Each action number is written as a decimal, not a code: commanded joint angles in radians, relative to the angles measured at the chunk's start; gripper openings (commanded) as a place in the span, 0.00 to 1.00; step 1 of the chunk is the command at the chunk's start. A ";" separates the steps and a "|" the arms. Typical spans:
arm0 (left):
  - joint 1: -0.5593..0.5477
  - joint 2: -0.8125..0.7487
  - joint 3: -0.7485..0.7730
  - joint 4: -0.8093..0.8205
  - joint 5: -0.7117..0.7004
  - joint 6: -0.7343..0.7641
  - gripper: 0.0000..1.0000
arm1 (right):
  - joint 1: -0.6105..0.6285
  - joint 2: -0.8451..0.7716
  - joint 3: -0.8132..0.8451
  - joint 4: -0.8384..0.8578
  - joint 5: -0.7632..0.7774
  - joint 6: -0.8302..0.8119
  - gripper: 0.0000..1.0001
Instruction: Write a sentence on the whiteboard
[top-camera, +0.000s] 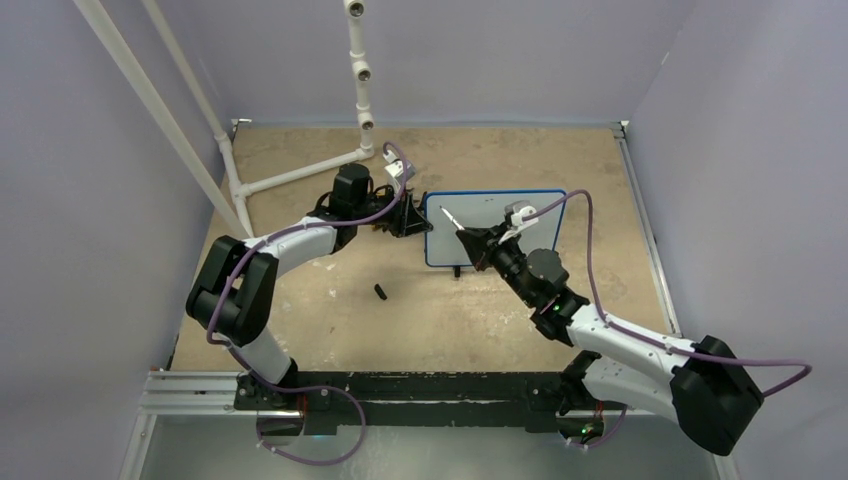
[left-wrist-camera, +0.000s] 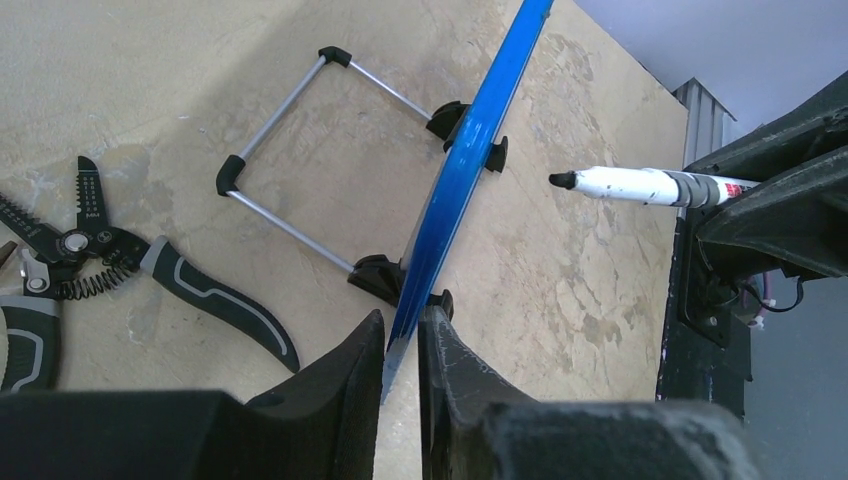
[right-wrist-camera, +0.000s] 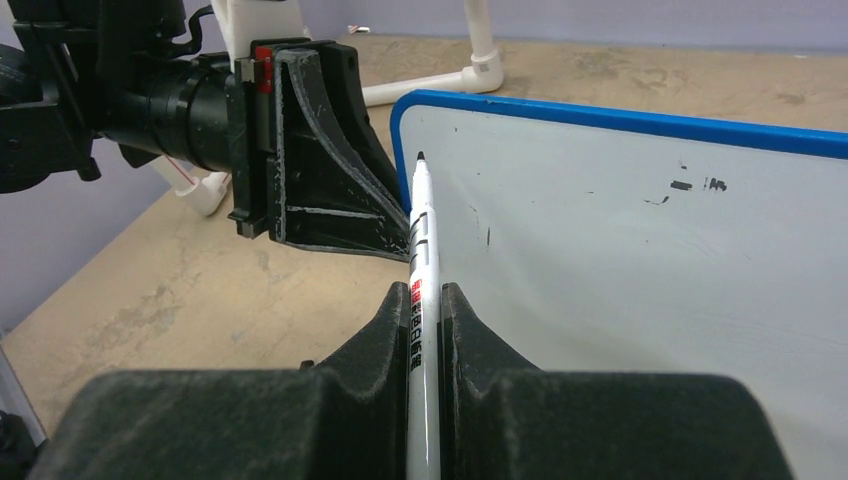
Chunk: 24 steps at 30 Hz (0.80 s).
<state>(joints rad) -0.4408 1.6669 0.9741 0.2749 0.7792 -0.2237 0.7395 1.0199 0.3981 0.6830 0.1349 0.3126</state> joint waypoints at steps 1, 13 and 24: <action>-0.006 0.003 0.038 0.011 0.001 0.035 0.15 | 0.005 0.008 0.044 0.058 0.039 0.000 0.00; -0.006 0.007 0.037 -0.005 -0.008 0.058 0.05 | 0.006 0.029 0.051 0.068 0.056 -0.003 0.00; -0.006 0.010 0.037 -0.007 -0.005 0.062 0.01 | 0.006 0.072 0.071 0.088 0.069 0.005 0.00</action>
<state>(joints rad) -0.4408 1.6680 0.9783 0.2642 0.7773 -0.1871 0.7399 1.0790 0.4168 0.7204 0.1745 0.3138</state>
